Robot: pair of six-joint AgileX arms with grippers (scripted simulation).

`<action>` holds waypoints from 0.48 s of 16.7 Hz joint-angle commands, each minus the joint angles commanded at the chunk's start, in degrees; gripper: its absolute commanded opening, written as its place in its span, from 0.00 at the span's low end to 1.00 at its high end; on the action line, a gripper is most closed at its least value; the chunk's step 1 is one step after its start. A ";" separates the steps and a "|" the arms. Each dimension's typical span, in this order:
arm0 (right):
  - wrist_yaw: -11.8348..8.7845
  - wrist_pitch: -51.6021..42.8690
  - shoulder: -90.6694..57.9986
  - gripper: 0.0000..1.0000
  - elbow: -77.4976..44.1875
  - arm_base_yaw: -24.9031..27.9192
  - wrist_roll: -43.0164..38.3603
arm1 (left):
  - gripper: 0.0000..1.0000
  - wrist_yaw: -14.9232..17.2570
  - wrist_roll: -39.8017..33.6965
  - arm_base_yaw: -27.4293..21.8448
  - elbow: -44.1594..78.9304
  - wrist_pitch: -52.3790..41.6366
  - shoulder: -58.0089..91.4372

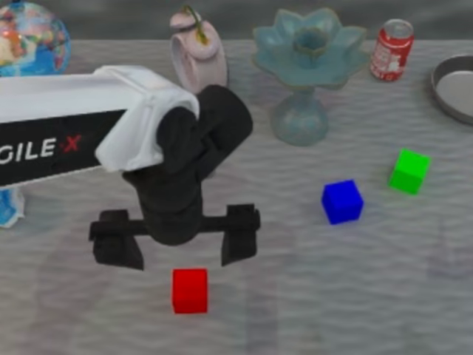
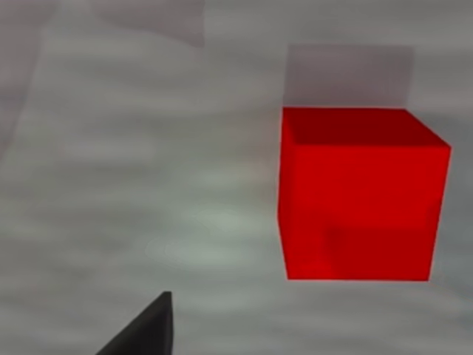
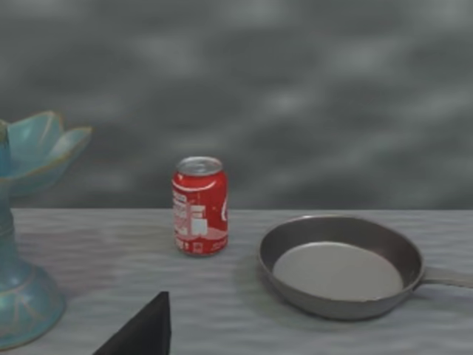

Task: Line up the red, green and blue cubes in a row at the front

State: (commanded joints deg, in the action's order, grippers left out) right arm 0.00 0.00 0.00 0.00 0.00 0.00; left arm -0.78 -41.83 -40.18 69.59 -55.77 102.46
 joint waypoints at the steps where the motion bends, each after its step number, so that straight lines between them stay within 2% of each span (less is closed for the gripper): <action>1: 0.00 0.00 0.00 1.00 0.00 0.00 0.00 | 1.00 0.00 0.00 0.00 0.00 0.00 0.00; 5: 0.03 -0.29 -0.57 1.00 -0.57 0.03 0.27 | 1.00 -0.01 0.07 -0.05 -0.58 0.46 -0.26; 8: 0.17 -3.18 -5.91 1.00 -5.86 0.41 2.81 | 1.00 -0.26 0.64 2.29 -4.45 3.29 -4.90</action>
State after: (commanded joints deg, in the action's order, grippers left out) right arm 0.17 -3.18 -5.91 -5.86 0.41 2.81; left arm -1.04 -41.19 -37.89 65.13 -52.48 97.56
